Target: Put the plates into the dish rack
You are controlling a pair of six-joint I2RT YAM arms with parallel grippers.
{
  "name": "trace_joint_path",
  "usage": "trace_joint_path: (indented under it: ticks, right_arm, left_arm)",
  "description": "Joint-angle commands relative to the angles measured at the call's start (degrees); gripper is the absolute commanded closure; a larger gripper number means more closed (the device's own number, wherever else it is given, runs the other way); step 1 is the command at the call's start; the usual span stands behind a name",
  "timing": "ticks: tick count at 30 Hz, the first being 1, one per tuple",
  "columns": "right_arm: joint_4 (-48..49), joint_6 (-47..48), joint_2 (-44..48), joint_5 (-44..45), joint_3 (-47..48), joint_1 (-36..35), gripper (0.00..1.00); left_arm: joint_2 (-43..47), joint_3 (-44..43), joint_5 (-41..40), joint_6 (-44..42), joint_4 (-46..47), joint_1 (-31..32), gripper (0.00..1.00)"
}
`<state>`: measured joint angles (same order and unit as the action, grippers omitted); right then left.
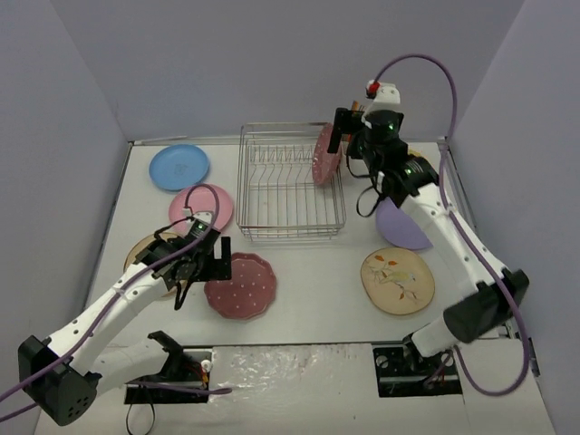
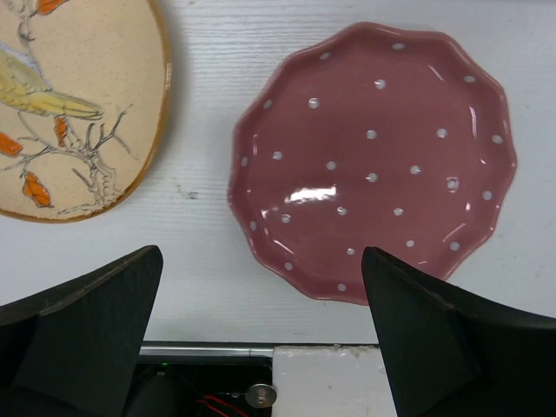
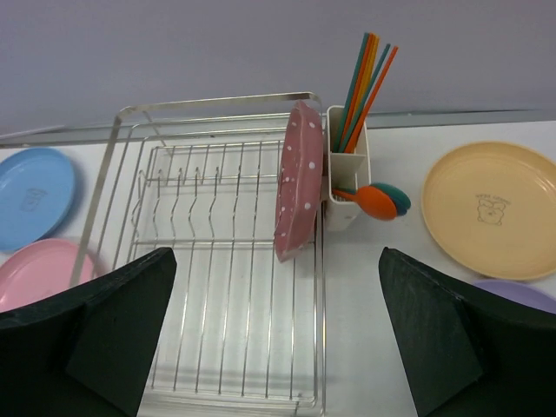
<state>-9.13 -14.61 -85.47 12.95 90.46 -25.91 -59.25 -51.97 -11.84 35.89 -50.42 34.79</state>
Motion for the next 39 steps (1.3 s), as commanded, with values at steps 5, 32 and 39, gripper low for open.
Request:
trace_joint_path:
  ticks: [5, 32, 39]
  right_arm:
    - [1.7, -3.7, 21.6, -5.3, -16.6, 0.7, 0.00]
    - [-4.4, -7.0, 39.0, -8.6, -35.1, 0.8, 0.00]
    - [-4.6, -7.9, 41.2, -10.8, -38.0, 0.8, 0.00]
  left_arm:
    - [-17.7, -11.8, -8.2, -0.9, -0.6, 19.2, 0.03]
    - [-39.3, -9.4, 3.0, -2.8, 10.5, 28.1, 0.52]
    - [-38.7, -6.7, 3.8, -2.3, 11.3, 28.1, 0.88]
